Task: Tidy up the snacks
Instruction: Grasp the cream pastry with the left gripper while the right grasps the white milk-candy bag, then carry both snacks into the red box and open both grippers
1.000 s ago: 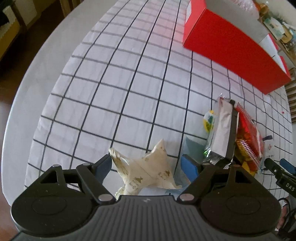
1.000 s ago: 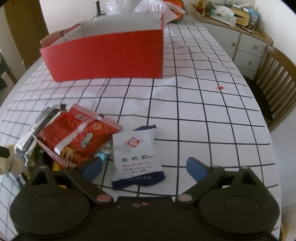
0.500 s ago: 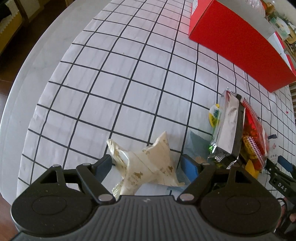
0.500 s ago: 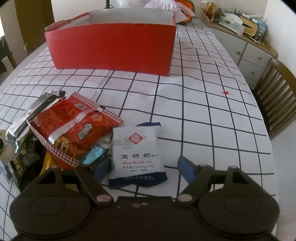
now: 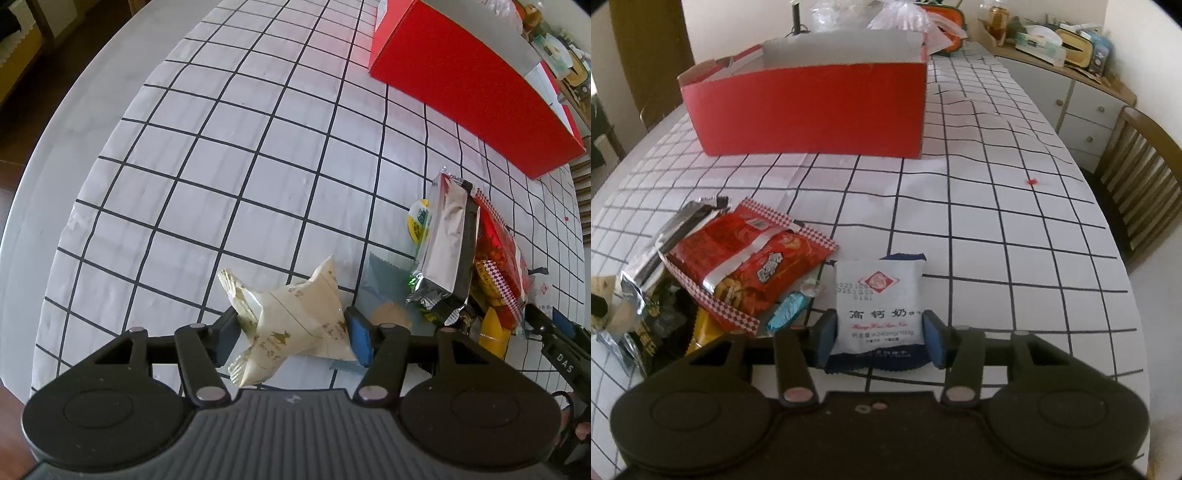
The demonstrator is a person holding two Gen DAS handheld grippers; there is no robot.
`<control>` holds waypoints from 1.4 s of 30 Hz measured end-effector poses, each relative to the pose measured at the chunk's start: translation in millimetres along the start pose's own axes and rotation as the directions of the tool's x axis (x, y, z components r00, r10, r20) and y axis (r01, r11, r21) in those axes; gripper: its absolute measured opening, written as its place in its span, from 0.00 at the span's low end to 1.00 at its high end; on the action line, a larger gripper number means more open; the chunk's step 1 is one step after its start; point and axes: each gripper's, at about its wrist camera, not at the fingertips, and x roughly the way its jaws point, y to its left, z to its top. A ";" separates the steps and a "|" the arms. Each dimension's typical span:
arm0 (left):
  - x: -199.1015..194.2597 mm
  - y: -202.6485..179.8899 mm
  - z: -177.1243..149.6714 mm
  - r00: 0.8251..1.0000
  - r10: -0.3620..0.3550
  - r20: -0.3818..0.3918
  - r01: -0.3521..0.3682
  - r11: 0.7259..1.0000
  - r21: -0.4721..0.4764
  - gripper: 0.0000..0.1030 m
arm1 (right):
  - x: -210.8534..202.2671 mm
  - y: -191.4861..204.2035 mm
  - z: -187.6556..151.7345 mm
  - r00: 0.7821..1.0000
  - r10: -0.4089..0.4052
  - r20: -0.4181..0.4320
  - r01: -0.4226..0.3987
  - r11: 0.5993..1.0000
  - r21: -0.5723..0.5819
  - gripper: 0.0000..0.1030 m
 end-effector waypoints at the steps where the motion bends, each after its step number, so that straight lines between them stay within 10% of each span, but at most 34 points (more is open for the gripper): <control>1: -0.7 -0.2 -0.1 1.000 -0.001 0.002 0.001 1.000 0.001 0.59 | -2.5 -0.4 0.2 1.000 0.001 0.004 -0.001 1.000 0.007 0.46; 19: -50.6 -5.0 -3.3 0.992 -0.062 0.114 0.058 0.997 0.042 0.59 | -67.9 13.9 29.7 0.991 0.065 0.113 -0.068 0.997 0.029 0.46; 42: -123.2 -96.8 59.5 0.932 -0.146 0.331 0.065 0.968 0.242 0.59 | -97.9 22.9 124.3 0.960 0.101 0.260 -0.095 0.995 -0.038 0.46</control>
